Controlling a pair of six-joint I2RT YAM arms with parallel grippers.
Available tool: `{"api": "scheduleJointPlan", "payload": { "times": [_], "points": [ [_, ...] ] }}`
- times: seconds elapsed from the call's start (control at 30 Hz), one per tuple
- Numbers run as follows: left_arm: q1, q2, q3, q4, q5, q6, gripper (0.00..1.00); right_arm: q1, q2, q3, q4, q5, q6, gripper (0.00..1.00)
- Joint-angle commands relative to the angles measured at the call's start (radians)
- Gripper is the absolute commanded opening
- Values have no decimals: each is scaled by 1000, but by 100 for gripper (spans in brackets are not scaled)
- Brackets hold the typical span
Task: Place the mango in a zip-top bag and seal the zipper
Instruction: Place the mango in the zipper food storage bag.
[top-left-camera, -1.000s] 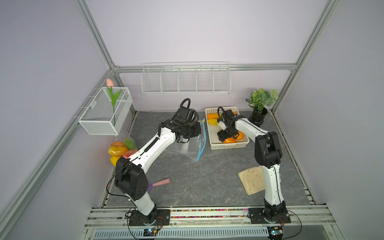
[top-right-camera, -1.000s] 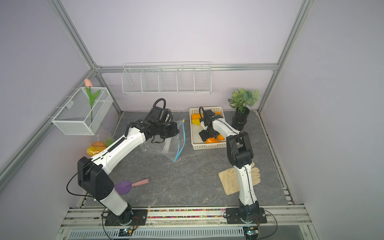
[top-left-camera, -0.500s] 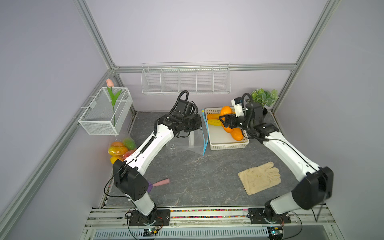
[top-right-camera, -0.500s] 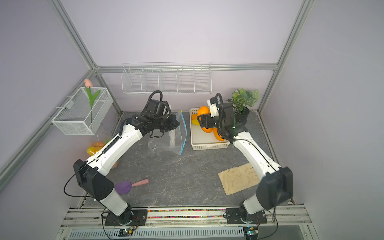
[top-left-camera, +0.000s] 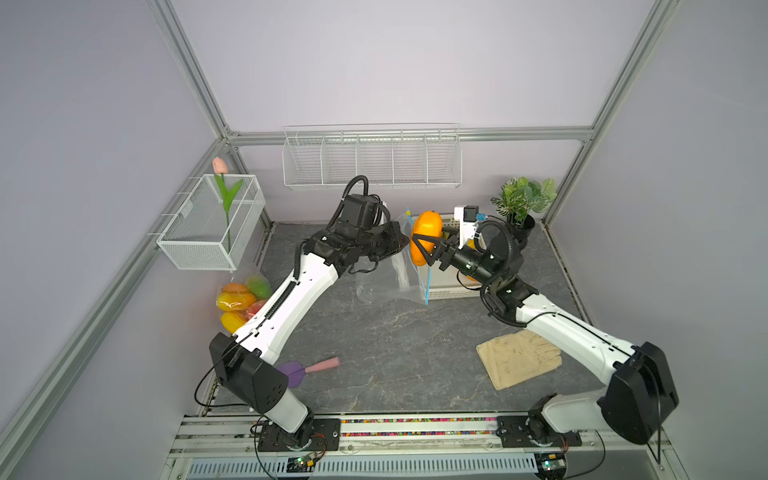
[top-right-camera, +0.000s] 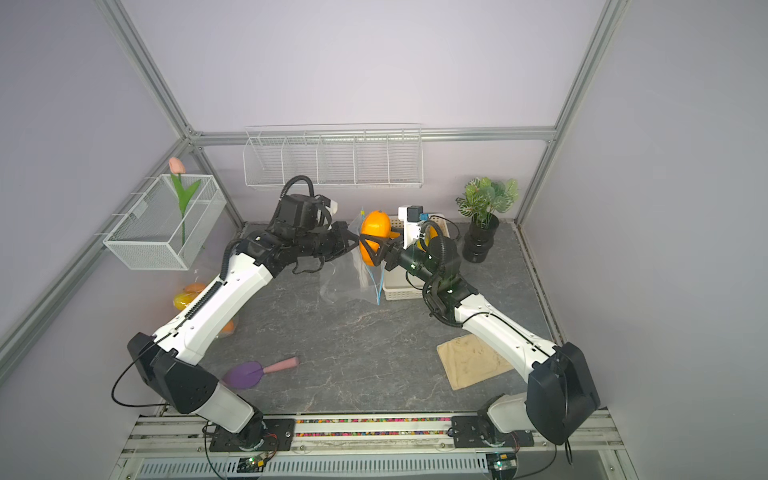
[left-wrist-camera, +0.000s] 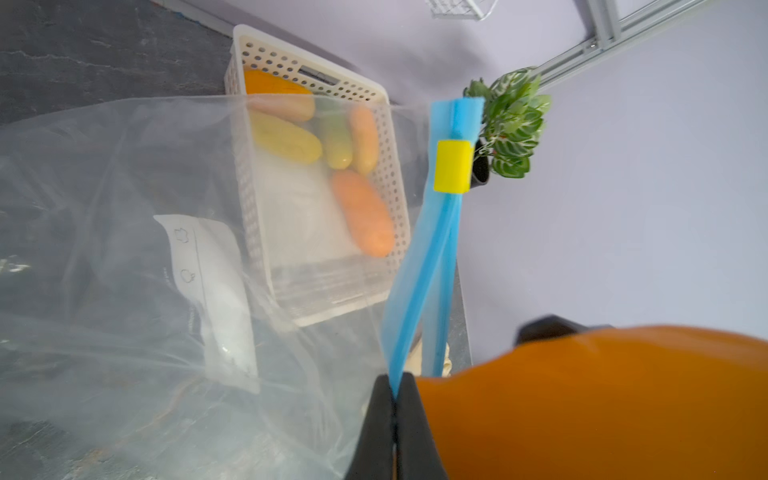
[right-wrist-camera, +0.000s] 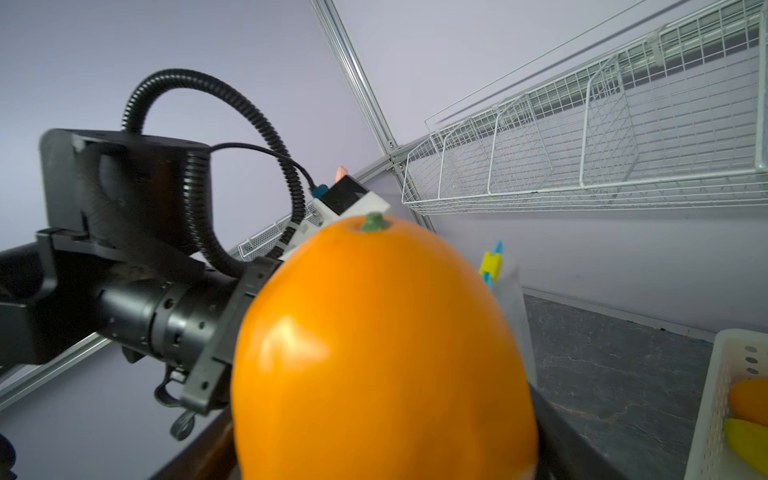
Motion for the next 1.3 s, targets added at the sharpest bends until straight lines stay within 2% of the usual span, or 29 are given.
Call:
{"api": "scheduleJointPlan", "payload": {
  "times": [0.0, 0.13, 0.23, 0.27, 0.4, 0.47, 0.53, 0.6, 0.67, 0.83, 0.93, 1.07, 1.17, 1.27],
  "points": [
    [-6, -55, -10, 43, 41, -26, 0, 6, -17, -22, 145, 9, 24, 37],
    [-5, -89, -37, 81, 57, -31, 0, 2, -21, -76, 221, 22, 31, 37],
    [4, -110, -56, 107, 82, -50, 0, -1, -17, -83, 212, 8, 14, 41],
    [7, -116, -64, 118, 89, -58, 0, 0, -12, -81, 202, 0, 6, 45],
    [15, -135, -81, 125, 84, -67, 0, 0, 18, -58, 107, -45, -44, 79],
    [24, -139, -95, 130, 84, -72, 0, 0, 31, -47, 61, -66, -62, 94],
    [37, -141, -116, 149, 96, -89, 0, 0, 37, -45, 33, -81, -66, 97],
    [54, -146, -143, 179, 111, -112, 0, -2, 42, -44, 20, -93, -63, 100],
    [66, -147, -152, 187, 114, -118, 0, -6, 43, -36, -6, -105, -59, 92],
    [91, -149, -162, 190, 127, -112, 0, -42, 18, 2, -132, -111, -40, 91],
    [116, -148, -182, 194, 139, -108, 0, -86, -20, 81, -415, -52, -56, 90],
    [138, -140, -191, 151, 125, -51, 0, -153, -52, 142, -782, 199, -127, 89],
    [141, -121, -202, 145, 123, -31, 0, -213, 35, 222, -1006, 268, -224, 89],
    [141, -105, -223, 175, 128, -31, 0, -244, 187, 343, -1200, 304, -339, 89]
  ]
}}
